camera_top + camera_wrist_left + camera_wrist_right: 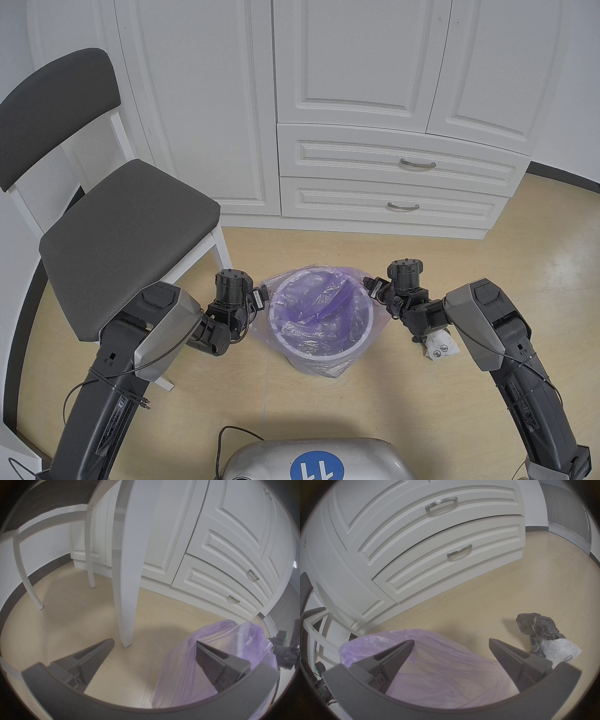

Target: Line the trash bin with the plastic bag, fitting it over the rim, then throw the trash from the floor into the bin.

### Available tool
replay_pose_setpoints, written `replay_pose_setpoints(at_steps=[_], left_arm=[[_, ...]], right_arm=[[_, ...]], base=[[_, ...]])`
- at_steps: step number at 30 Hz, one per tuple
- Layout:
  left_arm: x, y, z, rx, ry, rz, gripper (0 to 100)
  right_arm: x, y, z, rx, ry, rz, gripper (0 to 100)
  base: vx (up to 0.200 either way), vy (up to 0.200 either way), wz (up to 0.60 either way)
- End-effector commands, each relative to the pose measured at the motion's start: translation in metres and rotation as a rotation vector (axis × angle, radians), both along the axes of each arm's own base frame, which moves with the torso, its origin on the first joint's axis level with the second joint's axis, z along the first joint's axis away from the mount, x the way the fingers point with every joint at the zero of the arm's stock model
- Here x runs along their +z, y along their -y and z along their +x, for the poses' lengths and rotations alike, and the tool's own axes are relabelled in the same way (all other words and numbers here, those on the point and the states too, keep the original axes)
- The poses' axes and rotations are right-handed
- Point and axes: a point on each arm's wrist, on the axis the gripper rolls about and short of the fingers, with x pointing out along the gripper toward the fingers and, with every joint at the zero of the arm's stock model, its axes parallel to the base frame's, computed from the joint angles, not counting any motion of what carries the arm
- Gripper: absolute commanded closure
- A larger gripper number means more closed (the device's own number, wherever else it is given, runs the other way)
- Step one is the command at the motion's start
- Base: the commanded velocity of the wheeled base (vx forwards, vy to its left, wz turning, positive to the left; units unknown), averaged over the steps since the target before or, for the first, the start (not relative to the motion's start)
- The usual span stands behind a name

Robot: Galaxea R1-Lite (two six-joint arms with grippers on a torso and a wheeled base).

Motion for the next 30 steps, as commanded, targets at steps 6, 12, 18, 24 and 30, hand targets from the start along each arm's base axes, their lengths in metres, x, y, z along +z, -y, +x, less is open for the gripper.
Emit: replay_pose_setpoints(at_steps=[6,12,18,24,30], left_arm=[[-0.006,-0.003,-0.003,0.006,-0.088,0.032,0],[-0.012,-0.006,-0.006,0.011,-0.157,0.057,0],[-0.014,-0.006,-0.007,0.020,-0.174,0.073,0],[-0.025,-0.005,0.002,0.083,-0.140,0.135,0],[-0.027,-0.005,0.003,0.107,-0.185,0.196,0]], right_arm=[[-0.010,0.002,-0.003,-0.002,-0.087,-0.027,0],[-0.015,0.003,-0.005,-0.002,-0.119,-0.040,0],[-0.019,0.002,-0.006,0.001,-0.126,-0.049,0],[-0.028,-0.002,-0.008,0.003,-0.139,-0.062,0],[-0.028,-0.002,-0.008,0.000,-0.138,-0.064,0]], base=[[0.000,0.000,0.00],[0.000,0.000,0.00],[0.000,0.000,0.00],[0.000,0.000,0.00],[0.000,0.000,0.00]])
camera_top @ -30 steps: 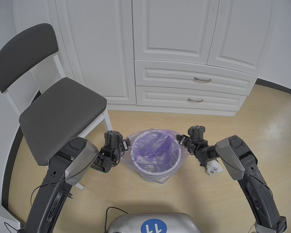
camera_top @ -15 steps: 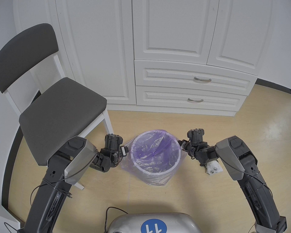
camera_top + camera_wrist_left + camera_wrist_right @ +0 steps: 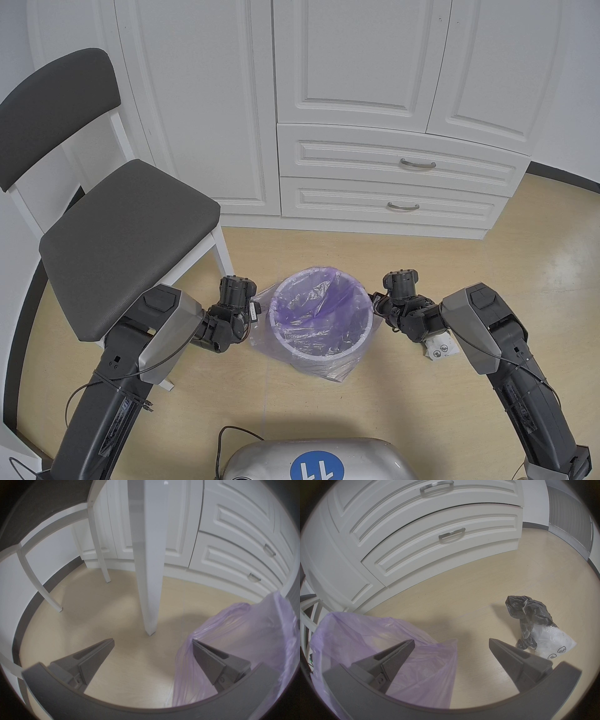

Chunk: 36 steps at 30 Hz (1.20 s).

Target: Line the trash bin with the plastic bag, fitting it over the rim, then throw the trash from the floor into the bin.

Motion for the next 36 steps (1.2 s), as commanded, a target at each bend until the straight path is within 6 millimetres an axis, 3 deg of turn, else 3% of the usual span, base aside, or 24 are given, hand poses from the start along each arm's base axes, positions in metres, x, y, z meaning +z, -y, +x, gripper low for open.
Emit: replay_pose_setpoints(at_steps=[1,5,7,8,21,24,26,29,33,36], left_arm=[[-0.007,0.001,0.002,0.003,-0.028,0.017,0],[-0.009,0.004,0.008,-0.004,-0.023,0.028,0],[-0.036,-0.002,0.010,-0.047,-0.067,0.126,0],[-0.039,-0.005,0.009,-0.055,-0.082,0.145,0],[-0.035,0.001,0.010,-0.140,-0.072,0.109,0],[-0.023,-0.001,0.014,-0.127,-0.030,0.093,0],[-0.006,-0.003,0.018,-0.117,0.000,0.077,0],[0.012,-0.010,0.012,-0.095,-0.012,0.048,0],[0.025,-0.014,-0.001,-0.091,-0.047,0.033,0],[0.037,-0.021,-0.023,-0.106,-0.092,0.030,0]], right_arm=[[-0.003,-0.001,-0.001,0.000,-0.004,-0.003,0],[-0.002,-0.001,0.000,-0.001,-0.002,-0.003,0],[-0.003,-0.001,-0.001,0.001,-0.004,-0.005,0],[-0.003,-0.001,-0.001,0.001,-0.004,-0.005,0],[-0.016,-0.010,-0.009,0.044,-0.081,-0.063,0],[-0.020,-0.014,-0.011,0.065,-0.087,-0.085,0],[-0.013,-0.014,-0.009,0.061,-0.075,-0.081,0],[0.017,-0.010,-0.003,0.042,-0.023,-0.054,0],[0.039,-0.005,-0.008,0.036,-0.018,-0.051,0],[0.077,0.005,-0.020,0.045,-0.016,-0.075,0]], base=[[0.000,0.000,0.00],[0.000,0.000,0.00],[0.000,0.000,0.00],[0.000,0.000,0.00],[0.000,0.000,0.00],[0.000,0.000,0.00],[0.000,0.000,0.00],[0.000,0.000,0.00],[0.000,0.000,0.00],[0.000,0.000,0.00]])
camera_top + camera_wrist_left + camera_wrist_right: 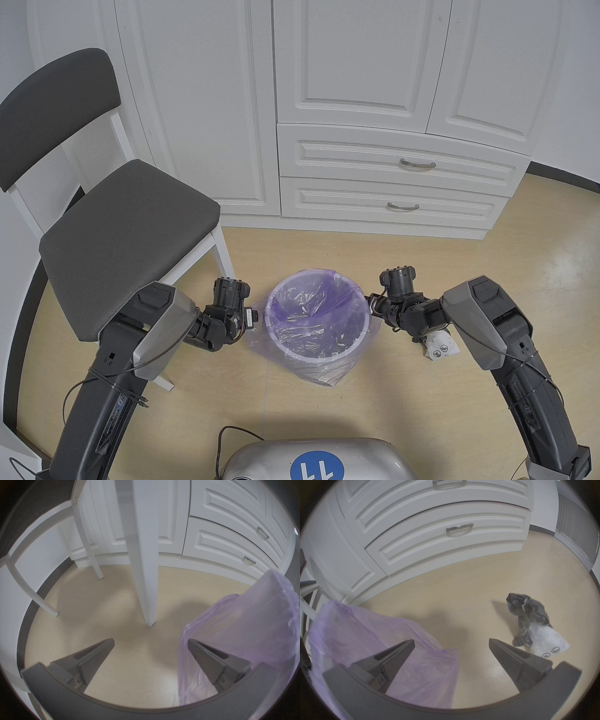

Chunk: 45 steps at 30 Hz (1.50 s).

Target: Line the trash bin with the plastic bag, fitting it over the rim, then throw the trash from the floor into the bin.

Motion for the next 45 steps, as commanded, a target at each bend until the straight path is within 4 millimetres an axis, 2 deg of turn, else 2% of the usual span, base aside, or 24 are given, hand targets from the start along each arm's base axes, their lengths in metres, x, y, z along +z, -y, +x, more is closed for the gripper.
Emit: replay_pose_setpoints(at_steps=[1,2,4,5,8,12,13,17,19,20,21,23,25,26,30,31,36,38,41,42,44,45], left_arm=[[0.044,-0.009,-0.024,-0.001,-0.005,-0.026,0],[0.046,-0.011,-0.031,0.000,-0.002,-0.026,0],[0.047,-0.012,-0.037,-0.002,0.001,-0.027,0],[0.048,-0.013,-0.045,-0.003,0.006,-0.026,0],[0.051,-0.014,-0.060,-0.004,-0.004,-0.007,0],[0.063,-0.010,-0.076,-0.018,0.015,-0.022,0],[0.064,-0.009,-0.083,-0.032,0.025,-0.020,0],[0.065,-0.004,-0.085,-0.049,0.032,-0.020,0],[0.066,0.003,-0.087,-0.066,0.036,-0.019,0],[0.066,0.004,-0.088,-0.070,0.035,-0.018,0],[0.064,0.005,-0.090,-0.087,0.027,0.013,0],[0.066,0.000,-0.092,-0.111,0.025,0.064,0],[0.067,-0.003,-0.093,-0.117,0.027,0.076,0],[0.077,-0.013,-0.094,-0.116,0.074,0.086,0],[0.082,-0.018,-0.094,-0.134,0.113,0.083,0],[0.086,-0.021,-0.099,-0.149,0.124,0.081,0],[0.093,-0.018,-0.109,-0.188,0.142,0.078,0],[0.094,-0.018,-0.110,-0.192,0.158,0.083,0],[0.095,-0.018,-0.109,-0.195,0.166,0.087,0],[0.095,-0.018,-0.109,-0.199,0.184,0.094,0],[0.096,-0.018,-0.109,-0.200,0.192,0.095,0],[0.096,-0.018,-0.109,-0.201,0.195,0.094,0]], right_arm=[[0.069,0.014,-0.013,0.002,0.042,-0.008,0],[0.088,0.020,-0.019,0.015,0.052,-0.031,0],[0.100,0.024,-0.025,0.023,0.060,-0.045,0],[0.115,0.028,-0.033,0.028,0.064,-0.057,0],[0.128,0.031,-0.046,0.033,0.060,-0.060,0],[0.135,0.032,-0.060,0.035,0.053,-0.067,0],[0.148,0.032,-0.066,0.044,0.105,-0.052,0],[0.165,0.018,-0.073,0.113,0.136,-0.107,0],[0.174,-0.003,-0.086,0.213,0.118,-0.191,0],[0.175,-0.006,-0.088,0.224,0.114,-0.200,0],[0.175,-0.018,-0.094,0.283,0.092,-0.251,0],[0.170,-0.030,-0.101,0.349,0.057,-0.321,0],[0.168,-0.032,-0.103,0.369,0.046,-0.348,0],[0.161,-0.040,-0.108,0.432,0.030,-0.418,0],[0.151,-0.050,-0.108,0.480,0.023,-0.461,0],[0.146,-0.059,-0.108,0.512,0.027,-0.485,0],[0.129,-0.075,-0.110,0.602,0.027,-0.585,0],[0.120,-0.081,-0.112,0.622,0.017,-0.645,0],[0.119,-0.084,-0.113,0.620,0.017,-0.669,0],[0.110,-0.095,-0.118,0.607,0.018,-0.738,0],[0.105,-0.103,-0.117,0.601,0.036,-0.759,0],[0.099,-0.114,-0.116,0.596,0.077,-0.788,0]], base=[[0.000,0.000,0.00],[0.000,0.000,0.00],[0.000,0.000,0.00],[0.000,0.000,0.00],[0.000,0.000,0.00],[0.000,0.000,0.00],[0.000,0.000,0.00],[0.000,0.000,0.00],[0.000,0.000,0.00],[0.000,0.000,0.00],[0.000,0.000,0.00],[0.000,0.000,0.00],[0.000,0.000,0.00],[0.000,0.000,0.00],[0.000,0.000,0.00],[0.000,0.000,0.00],[0.000,0.000,0.00],[0.000,0.000,0.00],[0.000,0.000,0.00],[0.000,0.000,0.00],[0.000,0.000,0.00],[0.000,0.000,0.00]])
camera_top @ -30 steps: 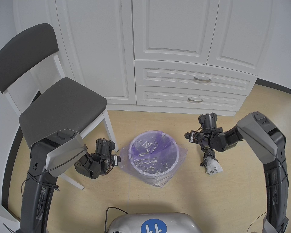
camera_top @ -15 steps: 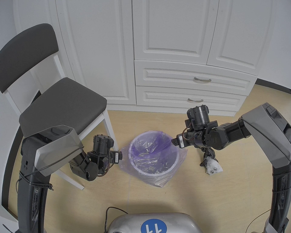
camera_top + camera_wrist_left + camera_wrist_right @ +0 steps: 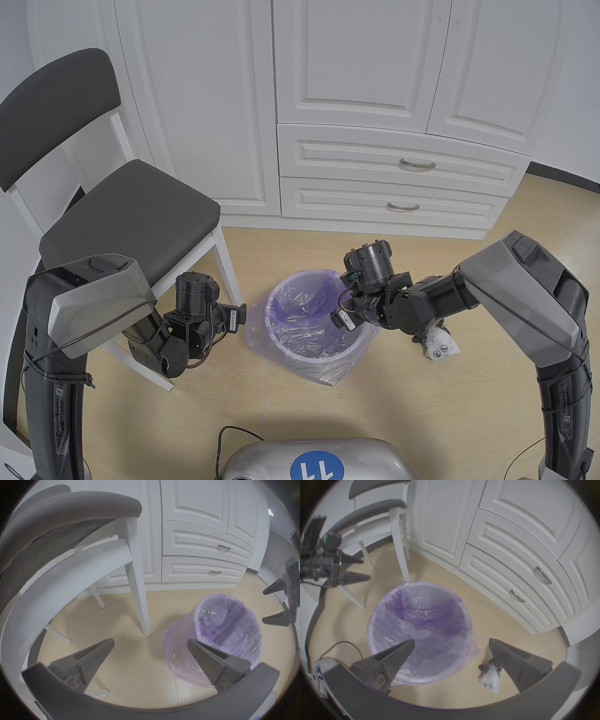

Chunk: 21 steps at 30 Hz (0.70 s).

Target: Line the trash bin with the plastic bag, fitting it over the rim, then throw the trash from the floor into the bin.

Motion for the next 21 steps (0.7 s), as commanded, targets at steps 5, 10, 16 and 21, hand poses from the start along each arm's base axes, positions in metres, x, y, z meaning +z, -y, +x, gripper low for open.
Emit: replay_pose_setpoints(at_steps=[5,10,16,21], left_arm=[[0.004,-0.001,-0.002,-0.002,0.018,0.004,0],[0.004,-0.002,-0.002,-0.002,0.018,0.005,0],[0.001,-0.001,-0.001,-0.004,0.015,0.005,0],[0.000,-0.002,0.000,-0.003,0.021,0.004,0]], right_arm=[[-0.022,-0.037,-0.008,0.097,0.071,-0.056,0],[-0.013,-0.033,-0.016,0.266,-0.023,0.024,0],[-0.011,-0.022,0.000,0.422,-0.158,0.149,0],[-0.019,-0.014,0.019,0.387,-0.181,0.159,0]], base=[[0.000,0.000,0.00],[0.000,0.000,0.00],[0.000,0.000,0.00],[0.000,0.000,0.00]])
